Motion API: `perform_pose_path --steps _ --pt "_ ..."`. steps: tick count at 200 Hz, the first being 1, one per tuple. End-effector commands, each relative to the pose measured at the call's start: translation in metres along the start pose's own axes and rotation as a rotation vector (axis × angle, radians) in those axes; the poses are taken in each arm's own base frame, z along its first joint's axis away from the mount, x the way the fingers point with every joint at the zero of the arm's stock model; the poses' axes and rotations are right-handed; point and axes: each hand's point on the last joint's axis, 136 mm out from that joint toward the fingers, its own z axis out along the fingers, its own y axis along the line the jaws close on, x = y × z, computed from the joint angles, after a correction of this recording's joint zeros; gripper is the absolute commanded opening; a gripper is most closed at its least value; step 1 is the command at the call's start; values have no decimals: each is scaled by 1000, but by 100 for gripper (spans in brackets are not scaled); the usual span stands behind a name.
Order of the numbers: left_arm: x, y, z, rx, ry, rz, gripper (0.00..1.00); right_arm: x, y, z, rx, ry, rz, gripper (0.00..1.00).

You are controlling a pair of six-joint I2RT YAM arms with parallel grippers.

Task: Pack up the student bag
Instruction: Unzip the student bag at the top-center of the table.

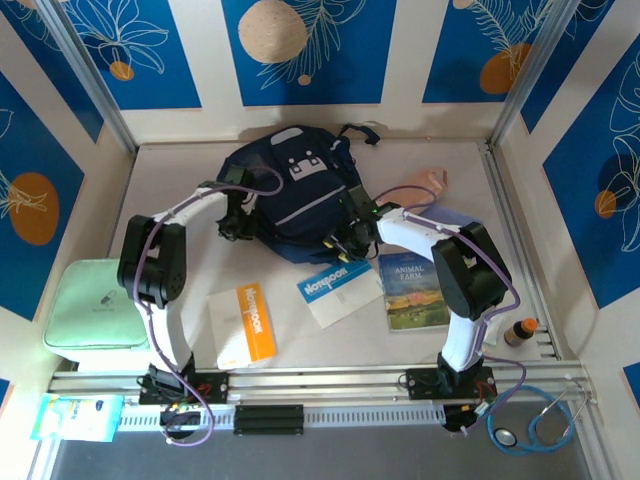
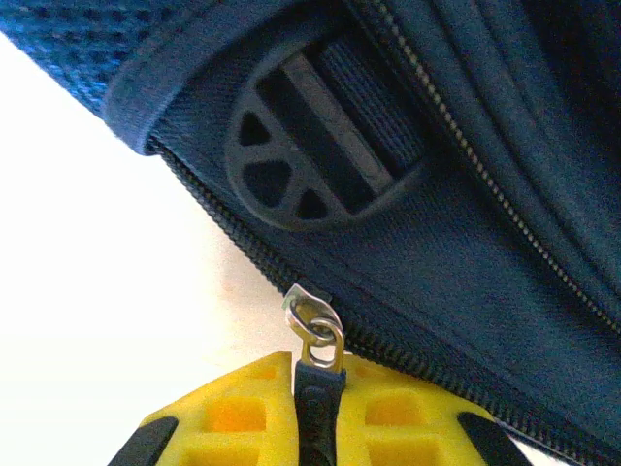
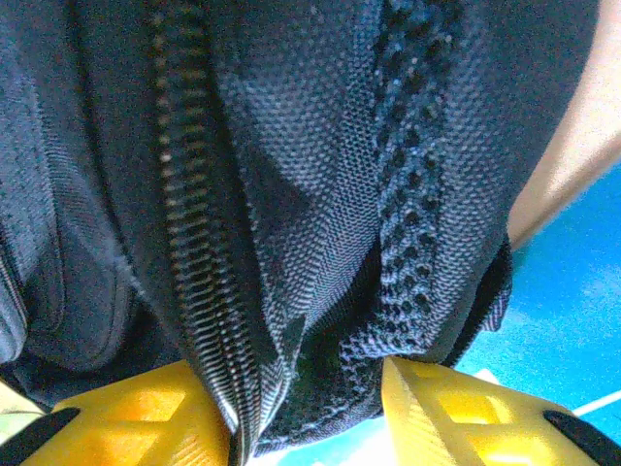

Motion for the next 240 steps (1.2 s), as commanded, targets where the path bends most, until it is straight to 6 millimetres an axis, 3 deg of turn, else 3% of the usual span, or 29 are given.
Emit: perform_pose_path --steps 1,23,45,69,114,135,154,177,199,240 --pt "-16 37 -2 -102 -22 -53 3 1 5 -1 3 -2 -51 43" --pt "-16 49 3 -142 -14 -78 6 8 20 3 -41 29 -91 43" --pt "-15 56 -1 -170 -17 -93 23 17 38 8 -95 68 -135 43" --pt "-16 53 -24 -144 -62 -117 39 27 60 15 -140 104 -200 44" --pt "-10 40 -91 -32 -239 -252 65 49 93 35 -180 182 -269 44" --pt "-1 31 -108 42 -299 -309 71 57 108 28 -203 184 -323 46" --pt "13 23 -114 103 -314 -344 76 56 114 6 -232 143 -374 52" --pt "36 9 -115 194 -298 -377 81 53 104 -27 -231 57 -445 65" --pt "64 -12 -106 306 -244 -408 84 49 77 -49 -192 -23 -491 74" --pt "127 -43 -78 329 -106 -436 87 49 28 -66 -94 -93 -552 79"
